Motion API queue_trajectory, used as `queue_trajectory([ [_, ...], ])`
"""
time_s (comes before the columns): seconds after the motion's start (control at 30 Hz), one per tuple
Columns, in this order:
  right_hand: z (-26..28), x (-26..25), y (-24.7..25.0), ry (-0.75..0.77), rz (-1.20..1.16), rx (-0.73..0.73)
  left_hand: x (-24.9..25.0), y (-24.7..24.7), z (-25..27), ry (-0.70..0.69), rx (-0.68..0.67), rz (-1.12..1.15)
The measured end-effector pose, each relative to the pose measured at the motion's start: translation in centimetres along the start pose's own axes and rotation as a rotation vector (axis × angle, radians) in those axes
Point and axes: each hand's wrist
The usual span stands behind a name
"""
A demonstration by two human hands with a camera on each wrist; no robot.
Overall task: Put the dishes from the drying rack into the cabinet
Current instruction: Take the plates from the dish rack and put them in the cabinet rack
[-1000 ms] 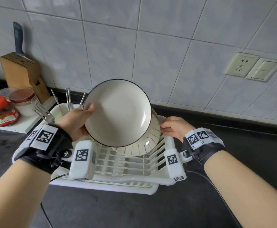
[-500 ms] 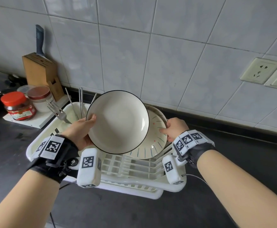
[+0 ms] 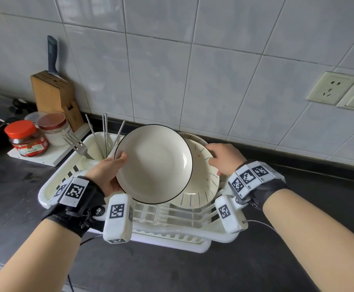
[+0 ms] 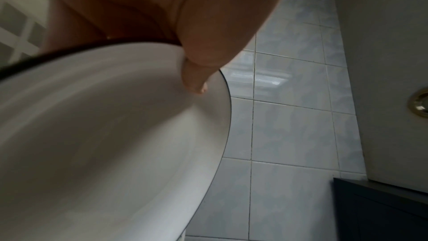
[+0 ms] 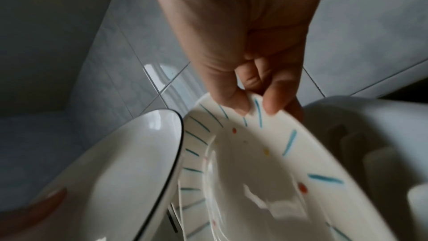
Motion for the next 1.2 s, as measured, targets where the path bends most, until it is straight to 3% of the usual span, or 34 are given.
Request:
queue_trajectory([
  [0.17,0.8,1.2,0.8,-0.026,-0.137,-0.017,0.5,0.2,0.6,0.012,-0.03,-0.1],
  [0.57,3.0,2.1,0.7,-0.126,-0.756,-0.005,1.0,-1.8,1.3,-0.033,-0.067,-0.12],
  [0.83,3.6,1.8,0.3,-0.122,-0.889,-0.021,2.0,-2.1,1.8,-0.234,-0.032,-0.211],
  [1.07,3.7,0.6,-0.1,-0.106,-0.978,-0.079,1.1,-1.6,2.4,-0.056,-0.159,-0.111],
  [1.2,3.5,-0.1,-0.5,-0.105,-0.993,-0.125,0.4,-1.1,2.4,-0.047,-0.125,-0.111],
])
Point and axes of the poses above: each hand's wrist, its own z-axis away from the middle knuckle, its own y-axis out of the back of the hand, x = y × z, and after that the axes turned 8 degrees about -y, right-handed
